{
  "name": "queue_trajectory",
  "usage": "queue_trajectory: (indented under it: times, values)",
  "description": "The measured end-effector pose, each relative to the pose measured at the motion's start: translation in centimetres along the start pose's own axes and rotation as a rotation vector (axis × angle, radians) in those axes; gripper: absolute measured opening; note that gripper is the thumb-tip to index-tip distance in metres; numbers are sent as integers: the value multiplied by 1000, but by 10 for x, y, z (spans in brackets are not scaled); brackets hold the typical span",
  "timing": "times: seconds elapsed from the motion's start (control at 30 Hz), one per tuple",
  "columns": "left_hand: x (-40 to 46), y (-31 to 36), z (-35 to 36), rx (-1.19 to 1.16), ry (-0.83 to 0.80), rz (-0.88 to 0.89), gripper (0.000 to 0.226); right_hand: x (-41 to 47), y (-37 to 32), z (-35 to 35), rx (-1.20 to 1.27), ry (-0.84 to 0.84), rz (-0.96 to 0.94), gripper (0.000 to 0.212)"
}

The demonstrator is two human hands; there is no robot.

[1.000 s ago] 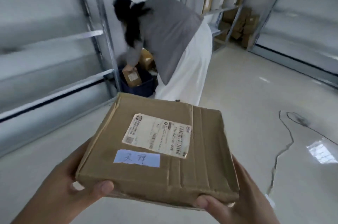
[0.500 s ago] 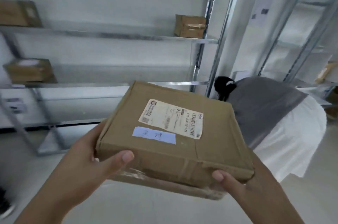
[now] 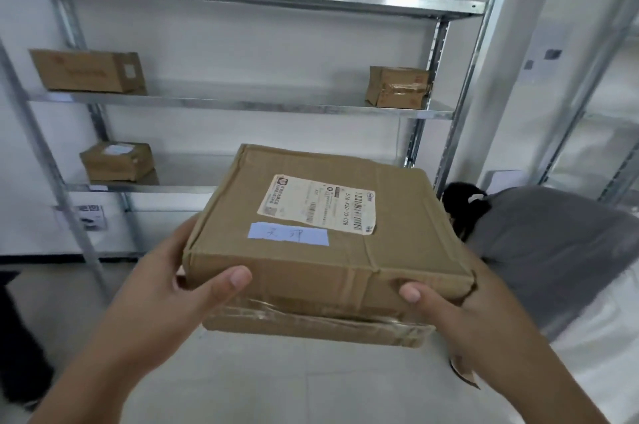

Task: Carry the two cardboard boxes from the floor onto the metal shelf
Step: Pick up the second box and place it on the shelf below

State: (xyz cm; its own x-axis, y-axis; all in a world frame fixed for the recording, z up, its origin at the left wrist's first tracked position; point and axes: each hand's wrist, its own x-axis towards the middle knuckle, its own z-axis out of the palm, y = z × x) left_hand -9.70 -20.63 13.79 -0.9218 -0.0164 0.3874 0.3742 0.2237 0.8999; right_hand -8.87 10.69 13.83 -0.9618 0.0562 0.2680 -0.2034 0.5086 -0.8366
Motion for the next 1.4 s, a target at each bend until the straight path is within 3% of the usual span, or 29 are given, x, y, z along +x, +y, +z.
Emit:
queue_trajectory:
  times: [0.07, 0.2, 0.3, 0.43, 0.57, 0.77, 0.87, 1.1, 1.4]
  values:
    - [6, 3, 20, 21, 30, 1, 78, 16, 13, -16, 21, -10, -6, 93]
    - [24, 18, 72, 52, 88, 14, 57, 47, 37, -58, 12, -45, -50, 107]
    - [40, 27, 109, 45, 98, 13, 51, 72, 54, -93, 33, -51, -68, 90]
    - [60, 34, 152, 43, 93, 29, 69, 103, 73, -133, 16, -61, -102, 77]
    - [82, 35, 179, 74, 99, 8, 49, 130, 93, -154, 25, -89, -125, 95]
    - [122, 13, 202, 59, 102, -33, 68, 172, 113, -151, 118, -116, -101, 86]
    - [152, -7, 211, 7, 100, -46, 66, 200, 128, -139, 156, -121, -77, 98]
    - [226, -47, 211, -35, 77, -59, 64, 262, 125, -112, 199, -131, -50, 65]
    - [311, -82, 215, -13, 26, -30, 55, 339, 141, -93, 191, -73, -32, 67]
